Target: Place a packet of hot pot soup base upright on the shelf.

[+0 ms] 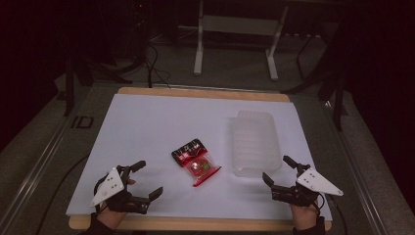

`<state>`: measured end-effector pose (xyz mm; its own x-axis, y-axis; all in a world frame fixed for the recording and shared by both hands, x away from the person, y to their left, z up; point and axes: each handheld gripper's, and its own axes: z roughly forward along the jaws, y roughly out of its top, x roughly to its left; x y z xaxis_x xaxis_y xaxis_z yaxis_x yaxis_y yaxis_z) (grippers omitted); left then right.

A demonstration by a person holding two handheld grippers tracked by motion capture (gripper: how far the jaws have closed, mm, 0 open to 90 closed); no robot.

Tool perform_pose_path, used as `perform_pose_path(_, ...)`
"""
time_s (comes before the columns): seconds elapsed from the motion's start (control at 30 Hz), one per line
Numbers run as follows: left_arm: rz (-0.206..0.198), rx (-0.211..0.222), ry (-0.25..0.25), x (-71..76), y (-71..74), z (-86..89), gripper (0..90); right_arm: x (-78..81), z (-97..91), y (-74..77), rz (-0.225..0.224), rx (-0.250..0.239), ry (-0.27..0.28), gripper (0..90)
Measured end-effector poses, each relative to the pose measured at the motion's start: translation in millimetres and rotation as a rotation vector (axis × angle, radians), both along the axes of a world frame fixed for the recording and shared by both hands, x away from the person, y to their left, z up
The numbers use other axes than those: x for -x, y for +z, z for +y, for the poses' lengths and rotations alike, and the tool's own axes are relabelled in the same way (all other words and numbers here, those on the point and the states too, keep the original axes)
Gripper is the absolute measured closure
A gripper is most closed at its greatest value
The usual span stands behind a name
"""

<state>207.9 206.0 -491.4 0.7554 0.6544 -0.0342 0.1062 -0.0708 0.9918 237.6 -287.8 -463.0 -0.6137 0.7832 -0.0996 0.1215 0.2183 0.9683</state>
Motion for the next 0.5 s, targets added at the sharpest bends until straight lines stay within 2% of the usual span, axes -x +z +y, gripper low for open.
perform_pose_path(0.17,0.022,-0.035,-0.014,-0.3,-0.8,-1.7,2.0,0.7,0.6,0.1,-0.003,0.008,-0.003,10.6)
perform_pose_path(0.37,0.059,-0.036,-0.045,1.6,3.5,-6.0,2.0,4.6,3.1,0.4,-0.016,0.015,0.012,10.6)
perform_pose_path(0.43,0.06,-0.016,-0.055,3.3,6.5,-6.9,2.0,6.2,4.3,1.1,-0.027,0.021,0.015,10.6)
perform_pose_path(0.5,0.039,-0.015,-0.057,4.7,11.2,-8.2,2.0,7.5,5.3,2.5,-0.042,0.02,0.008,10.6)
